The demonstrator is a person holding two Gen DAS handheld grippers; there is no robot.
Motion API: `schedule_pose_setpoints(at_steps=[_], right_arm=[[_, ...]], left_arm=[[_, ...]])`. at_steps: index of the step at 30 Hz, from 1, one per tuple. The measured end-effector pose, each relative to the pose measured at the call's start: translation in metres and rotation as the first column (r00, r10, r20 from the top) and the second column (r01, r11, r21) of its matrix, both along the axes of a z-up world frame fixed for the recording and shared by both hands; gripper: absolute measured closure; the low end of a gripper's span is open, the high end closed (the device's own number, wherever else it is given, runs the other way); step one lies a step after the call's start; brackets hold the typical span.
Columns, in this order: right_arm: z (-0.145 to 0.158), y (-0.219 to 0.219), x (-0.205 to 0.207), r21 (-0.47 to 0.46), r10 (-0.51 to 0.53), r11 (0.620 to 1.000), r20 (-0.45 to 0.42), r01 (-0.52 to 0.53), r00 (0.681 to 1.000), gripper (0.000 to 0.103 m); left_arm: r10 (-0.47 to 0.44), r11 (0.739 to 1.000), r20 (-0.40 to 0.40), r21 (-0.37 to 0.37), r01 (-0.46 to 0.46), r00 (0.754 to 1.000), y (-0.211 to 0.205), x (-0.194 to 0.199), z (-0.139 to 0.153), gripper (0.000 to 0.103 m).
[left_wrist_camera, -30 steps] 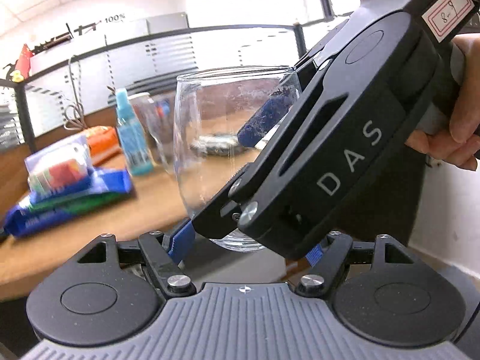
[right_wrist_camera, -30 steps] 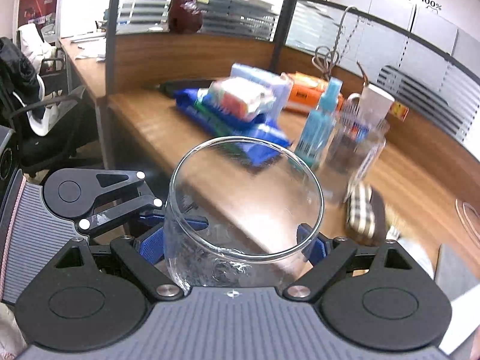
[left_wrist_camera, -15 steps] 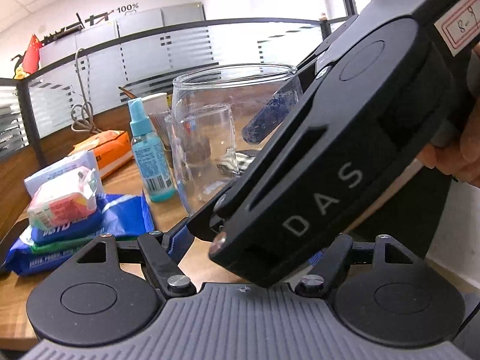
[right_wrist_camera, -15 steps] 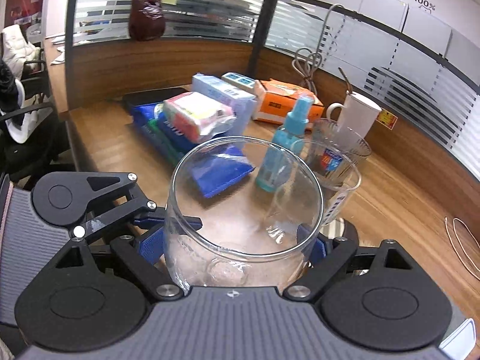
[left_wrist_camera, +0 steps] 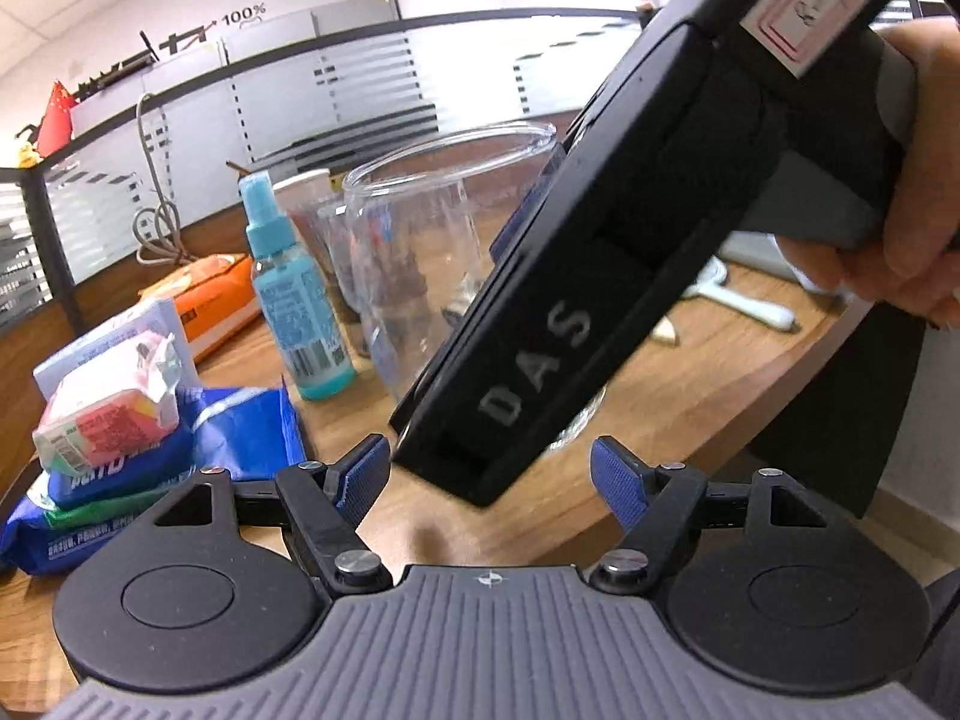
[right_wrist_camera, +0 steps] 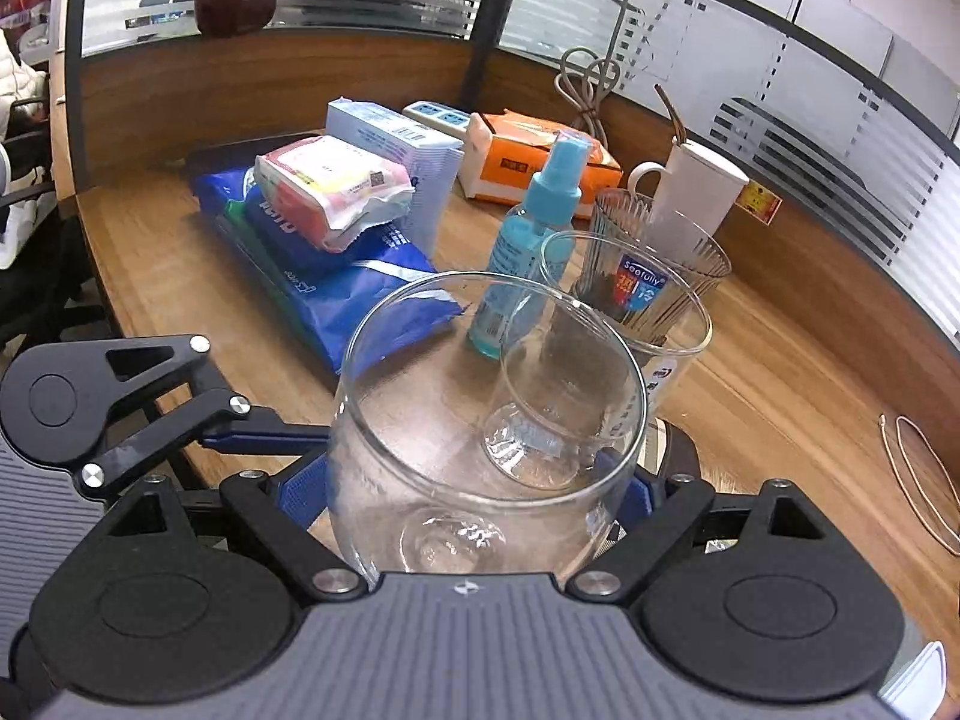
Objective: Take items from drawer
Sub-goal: 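Lower the glass onto the desktop and open the right tool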
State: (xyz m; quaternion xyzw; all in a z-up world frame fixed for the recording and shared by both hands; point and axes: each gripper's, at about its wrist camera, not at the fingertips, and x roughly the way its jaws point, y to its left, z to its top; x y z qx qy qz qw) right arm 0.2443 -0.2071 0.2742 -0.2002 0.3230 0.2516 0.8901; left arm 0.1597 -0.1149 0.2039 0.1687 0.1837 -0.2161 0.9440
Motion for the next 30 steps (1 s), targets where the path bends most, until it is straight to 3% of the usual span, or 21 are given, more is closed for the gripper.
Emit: schedule_pose_setpoints(at_steps=[6, 17, 30], right_arm=[[-0.001, -0.004, 0.010, 0.044, -0.012, 0.999, -0.038, 0.013, 0.999, 0.009], [-0.002, -0.007, -0.002, 0.078, -0.047, 0.996, 0.028, 0.044, 0.999, 0.004], [0.007, -0.024, -0.025, 0.132, -0.104, 0.986, 0.022, 0.100, 0.994, 0.004]], left_arm=[[0.013, 0.999, 0.003, -0.034, -0.013, 1.000, 0.010, 0.000, 0.004, 0.027], [0.022, 0.999, 0.004, -0.033, -0.022, 1.000, 0.014, 0.000, 0.003, 0.027], [0.040, 0.998, 0.022, -0.047, -0.039, 0.999, 0.024, -0.018, 0.018, 0.027]])
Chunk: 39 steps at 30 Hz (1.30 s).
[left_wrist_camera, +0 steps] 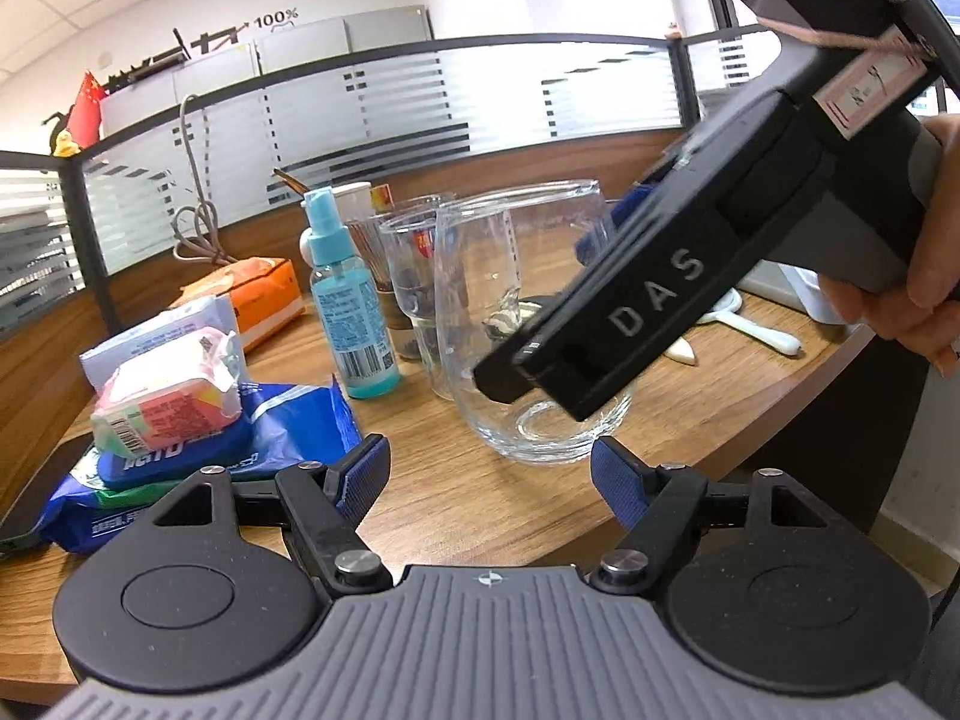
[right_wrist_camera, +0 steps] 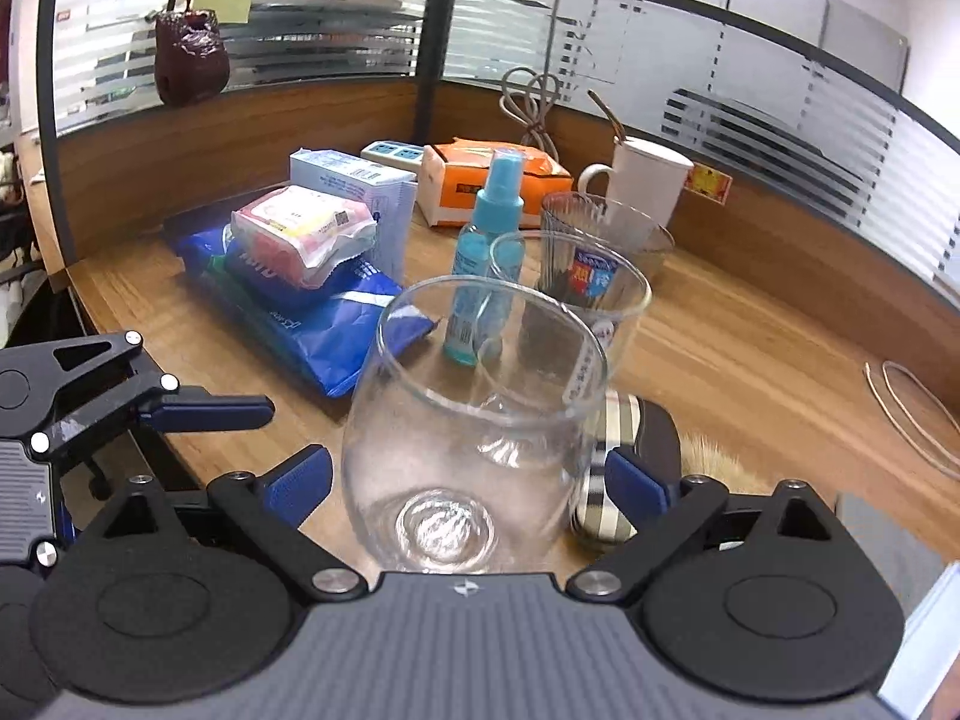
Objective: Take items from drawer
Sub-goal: 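Lower the glass onto the desktop and open the right tool, then withdraw the right tool from the placed glass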
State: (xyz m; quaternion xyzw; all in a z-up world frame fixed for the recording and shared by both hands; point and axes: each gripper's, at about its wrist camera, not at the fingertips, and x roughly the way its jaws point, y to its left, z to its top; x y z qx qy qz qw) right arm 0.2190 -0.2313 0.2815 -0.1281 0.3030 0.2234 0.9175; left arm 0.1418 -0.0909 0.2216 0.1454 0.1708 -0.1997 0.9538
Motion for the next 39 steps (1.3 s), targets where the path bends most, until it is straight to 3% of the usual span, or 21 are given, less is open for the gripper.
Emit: schedule_pose_setpoints(at_steps=[10, 15, 17, 19, 25, 39], right_arm=[[-0.006, -0.013, -0.032, 0.041, -0.072, 0.997, 0.003, 0.072, 0.997, 0.004], [-0.013, -0.017, -0.048, 0.077, -0.114, 0.991, 0.028, 0.112, 0.993, 0.014], [-0.016, -0.019, -0.053, 0.092, -0.130, 0.988, 0.039, 0.126, 0.991, 0.022], [-0.018, -0.020, -0.055, 0.108, -0.140, 0.985, 0.047, 0.135, 0.989, 0.023], [-0.026, -0.021, -0.051, 0.132, -0.150, 0.981, 0.039, 0.144, 0.988, 0.036], [-0.037, -0.015, -0.029, 0.164, -0.142, 0.977, 0.039, 0.134, 0.989, 0.035]], left_arm=[[0.022, 1.000, -0.008, -0.019, -0.022, 1.000, 0.007, -0.020, 0.007, 0.027], [0.045, 0.999, 0.014, -0.026, -0.045, 0.999, 0.011, -0.029, 0.007, 0.028], [0.050, 0.998, 0.025, -0.031, -0.049, 0.998, 0.013, -0.031, 0.006, 0.036], [0.051, 0.998, 0.023, -0.042, -0.050, 0.998, 0.013, -0.031, 0.006, 0.044], [0.034, 0.998, 0.012, -0.051, -0.033, 0.999, 0.010, -0.025, 0.006, 0.058], [0.031, 0.999, -0.008, -0.042, -0.032, 0.999, -0.003, 0.003, -0.002, 0.060]])
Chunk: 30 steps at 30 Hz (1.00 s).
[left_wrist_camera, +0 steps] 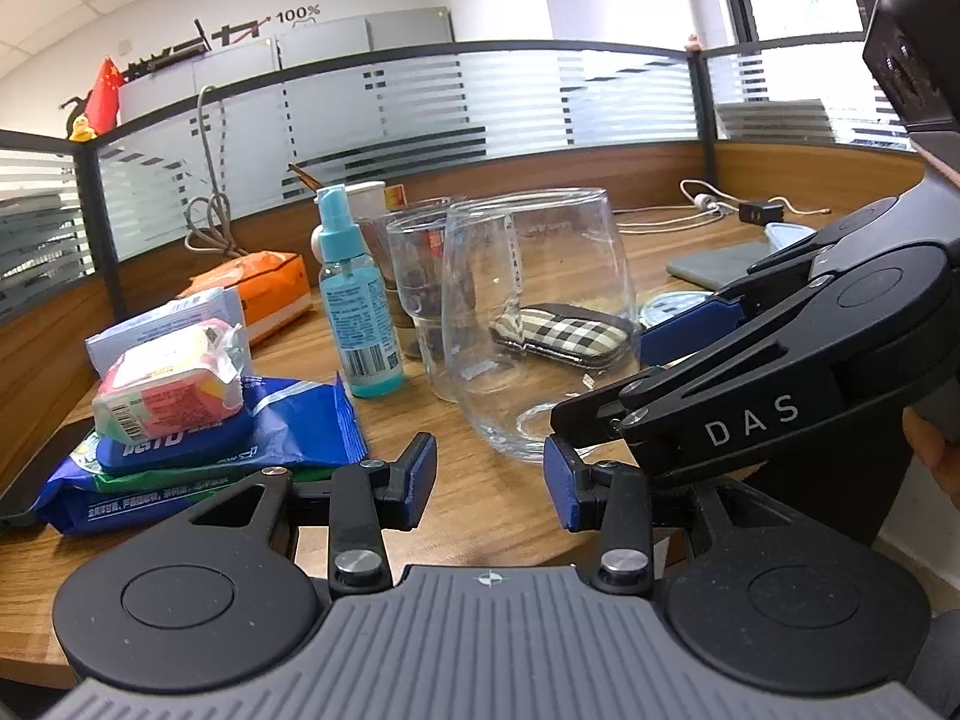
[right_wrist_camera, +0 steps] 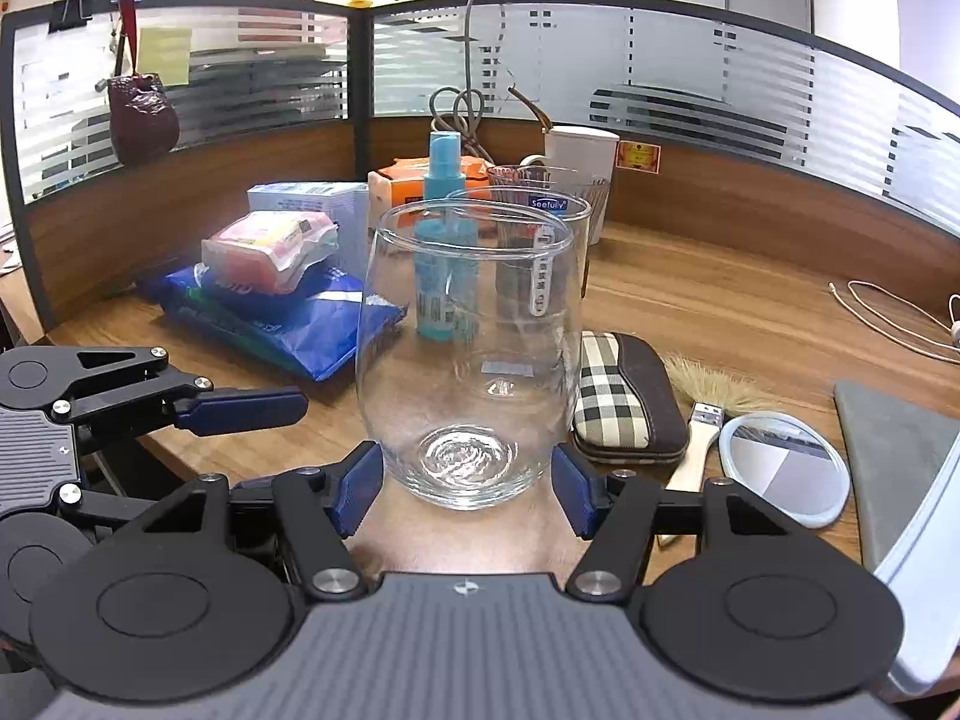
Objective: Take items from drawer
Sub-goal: 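Withdraw the right tool from the placed glass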
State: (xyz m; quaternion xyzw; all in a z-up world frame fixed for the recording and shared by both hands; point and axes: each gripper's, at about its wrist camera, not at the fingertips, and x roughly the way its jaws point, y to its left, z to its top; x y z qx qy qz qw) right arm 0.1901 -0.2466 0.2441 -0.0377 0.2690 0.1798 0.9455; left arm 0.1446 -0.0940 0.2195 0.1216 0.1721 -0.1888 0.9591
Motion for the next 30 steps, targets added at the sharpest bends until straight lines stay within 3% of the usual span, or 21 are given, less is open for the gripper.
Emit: schedule_pose_setpoints(at_steps=[17, 30], right_arm=[[-0.003, 0.004, 0.061, 0.029, -0.027, 0.999, 0.009, 0.027, 1.000, 0.035], [-0.006, 0.007, 0.093, 0.035, -0.017, 0.999, 0.009, 0.016, 1.000, 0.035]], left_arm=[[0.030, 0.999, -0.020, -0.012, -0.031, 0.999, -0.003, 0.058, -0.006, 0.060], [0.056, 0.996, -0.093, -0.063, -0.062, 0.994, 0.002, 0.100, -0.008, 0.059]])
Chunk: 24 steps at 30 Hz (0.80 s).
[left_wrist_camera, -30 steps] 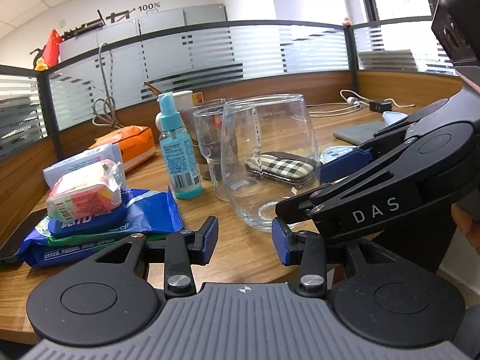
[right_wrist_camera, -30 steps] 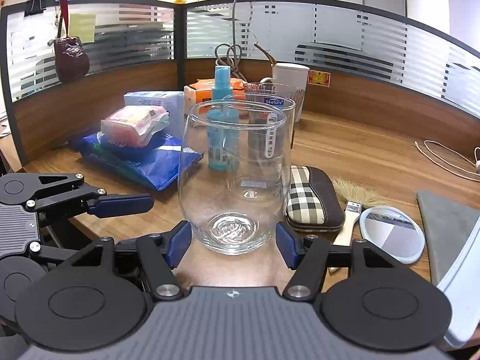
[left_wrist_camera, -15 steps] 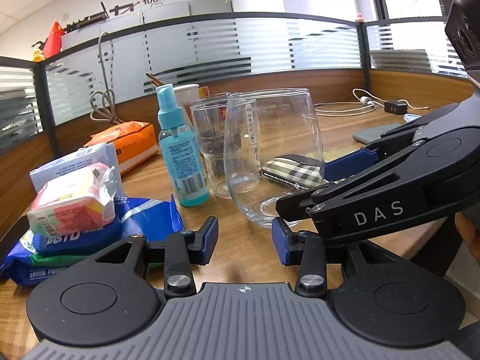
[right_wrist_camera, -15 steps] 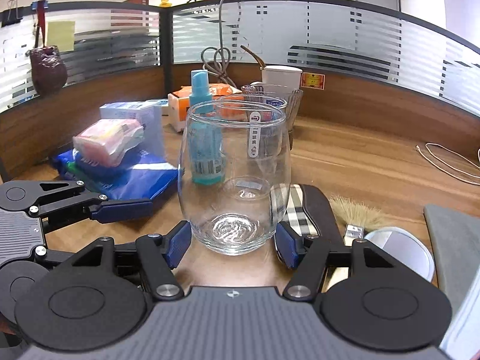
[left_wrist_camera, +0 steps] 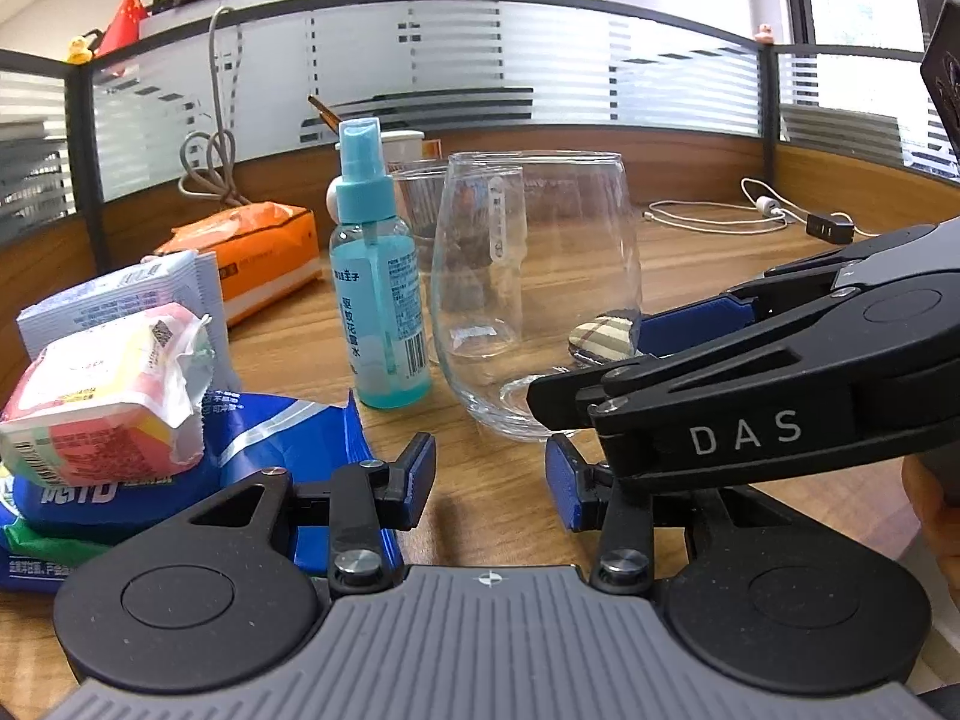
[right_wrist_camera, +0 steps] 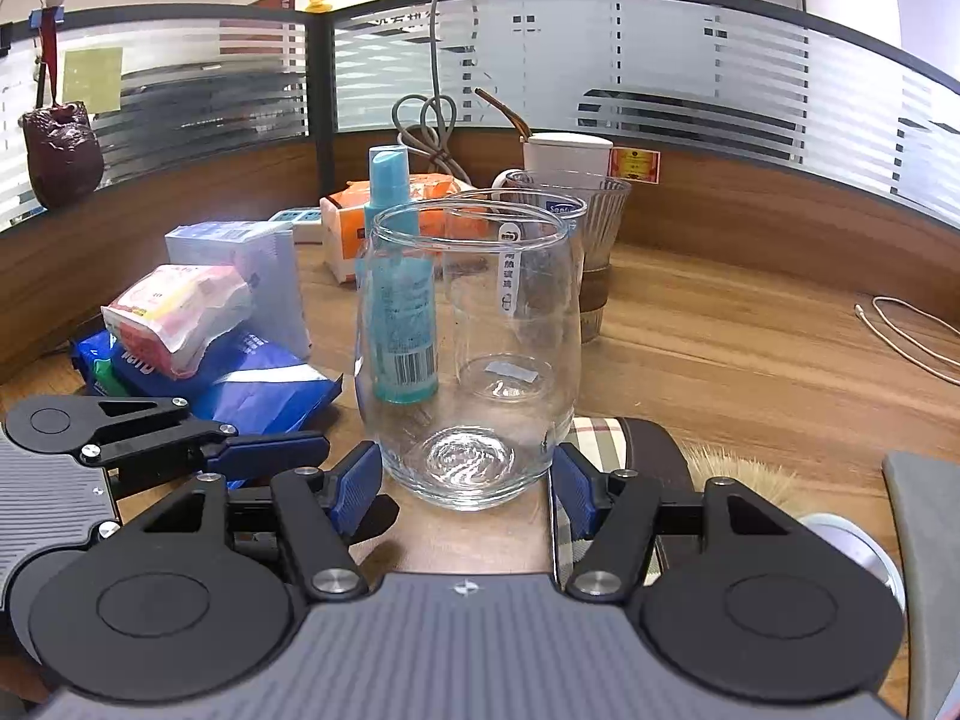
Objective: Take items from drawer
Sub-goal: 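Withdraw the right tool from the placed glass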
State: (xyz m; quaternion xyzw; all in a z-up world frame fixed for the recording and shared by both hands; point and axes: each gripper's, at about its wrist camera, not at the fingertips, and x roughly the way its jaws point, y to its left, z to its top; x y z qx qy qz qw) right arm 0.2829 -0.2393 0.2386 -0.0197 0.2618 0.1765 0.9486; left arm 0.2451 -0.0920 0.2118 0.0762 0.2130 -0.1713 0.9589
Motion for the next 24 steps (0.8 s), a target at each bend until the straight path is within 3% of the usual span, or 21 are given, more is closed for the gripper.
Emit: schedule_pose_setpoints(at_steps=[15, 24], right_arm=[[0.012, 0.001, -0.044, -0.006, 0.015, 1.000, 0.018, -0.015, 1.000, 0.032], [0.021, -0.002, -0.091, -0.014, 0.021, 1.000, 0.032, -0.020, 0.999, 0.023]], left_arm=[[0.009, 1.000, -0.017, -0.013, -0.009, 1.000, 0.011, -0.022, 0.004, 0.059], [0.024, 0.999, -0.007, -0.038, -0.024, 1.000, 0.026, -0.071, 0.017, 0.054]])
